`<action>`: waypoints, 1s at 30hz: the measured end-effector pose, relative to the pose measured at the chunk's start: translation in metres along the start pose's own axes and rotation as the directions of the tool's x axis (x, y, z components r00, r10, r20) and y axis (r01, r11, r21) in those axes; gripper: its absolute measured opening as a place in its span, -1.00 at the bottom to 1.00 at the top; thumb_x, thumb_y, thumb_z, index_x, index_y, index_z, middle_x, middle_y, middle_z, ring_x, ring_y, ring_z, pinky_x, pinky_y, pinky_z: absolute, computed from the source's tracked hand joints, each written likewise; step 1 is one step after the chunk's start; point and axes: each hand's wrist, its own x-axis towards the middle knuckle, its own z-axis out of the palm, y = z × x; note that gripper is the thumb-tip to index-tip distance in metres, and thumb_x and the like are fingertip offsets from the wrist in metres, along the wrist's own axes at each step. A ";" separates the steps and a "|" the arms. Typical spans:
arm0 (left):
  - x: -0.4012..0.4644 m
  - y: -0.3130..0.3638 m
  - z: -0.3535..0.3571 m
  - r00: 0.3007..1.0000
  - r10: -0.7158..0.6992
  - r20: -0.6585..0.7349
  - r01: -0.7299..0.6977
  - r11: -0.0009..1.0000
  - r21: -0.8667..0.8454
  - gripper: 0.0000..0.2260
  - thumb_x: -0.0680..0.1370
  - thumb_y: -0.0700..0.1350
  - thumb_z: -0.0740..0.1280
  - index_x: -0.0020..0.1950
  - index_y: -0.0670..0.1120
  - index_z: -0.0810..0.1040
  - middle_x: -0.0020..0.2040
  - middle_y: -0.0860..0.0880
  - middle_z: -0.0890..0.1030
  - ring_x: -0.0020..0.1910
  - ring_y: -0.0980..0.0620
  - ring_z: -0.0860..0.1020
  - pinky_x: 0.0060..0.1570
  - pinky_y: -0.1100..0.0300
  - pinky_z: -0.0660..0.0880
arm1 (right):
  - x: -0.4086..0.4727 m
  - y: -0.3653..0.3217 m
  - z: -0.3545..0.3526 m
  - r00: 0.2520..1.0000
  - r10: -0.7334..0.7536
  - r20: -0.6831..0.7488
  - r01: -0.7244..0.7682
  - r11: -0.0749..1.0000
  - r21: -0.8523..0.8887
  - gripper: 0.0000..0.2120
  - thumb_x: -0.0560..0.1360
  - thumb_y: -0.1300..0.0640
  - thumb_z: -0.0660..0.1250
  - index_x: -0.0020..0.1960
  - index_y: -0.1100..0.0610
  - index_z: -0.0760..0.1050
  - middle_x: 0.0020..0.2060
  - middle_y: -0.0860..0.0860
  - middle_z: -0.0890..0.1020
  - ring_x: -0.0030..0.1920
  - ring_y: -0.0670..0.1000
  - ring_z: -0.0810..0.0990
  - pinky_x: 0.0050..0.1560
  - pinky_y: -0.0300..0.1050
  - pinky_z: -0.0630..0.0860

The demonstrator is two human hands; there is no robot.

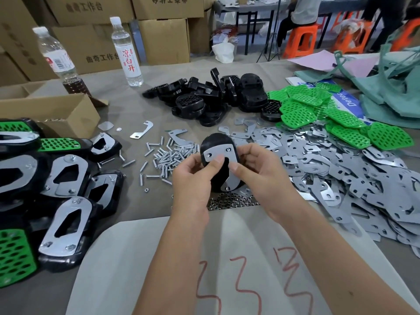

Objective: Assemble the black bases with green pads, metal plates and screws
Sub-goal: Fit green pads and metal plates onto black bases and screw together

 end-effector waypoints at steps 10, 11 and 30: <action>-0.001 0.003 -0.001 0.997 -0.069 0.031 0.069 0.998 -0.013 -0.88 0.45 -0.28 0.54 -0.05 -0.16 0.68 -0.09 -0.18 0.70 -0.11 -0.13 0.66 0.17 -0.21 0.58 | 0.000 0.003 0.002 0.995 0.093 0.042 -0.097 0.986 0.133 -0.87 0.57 0.20 0.45 0.11 0.10 0.67 -0.12 0.06 0.70 -0.19 0.00 0.63 -0.35 -0.22 0.50; 0.000 0.003 -0.002 0.998 -0.056 0.030 0.056 0.998 -0.011 -0.87 0.45 -0.27 0.55 -0.04 -0.16 0.69 -0.08 -0.18 0.70 -0.10 -0.14 0.66 0.14 -0.21 0.59 | 0.000 0.004 0.001 0.993 0.119 0.022 -0.121 0.981 0.153 -0.85 0.56 0.21 0.47 0.12 0.09 0.68 -0.13 0.03 0.72 -0.22 -0.01 0.64 -0.41 -0.24 0.47; 0.000 0.003 -0.006 1.000 0.013 0.023 -0.013 1.000 0.024 -0.78 0.41 -0.26 0.57 -0.22 -0.09 0.53 -0.22 -0.11 0.67 -0.23 -0.12 0.62 -0.27 0.08 0.57 | -0.001 -0.001 0.000 0.991 0.106 0.086 -0.122 0.967 0.223 -0.87 0.58 0.25 0.44 0.11 0.18 0.59 -0.06 0.06 0.66 -0.10 0.08 0.63 -0.18 -0.02 0.57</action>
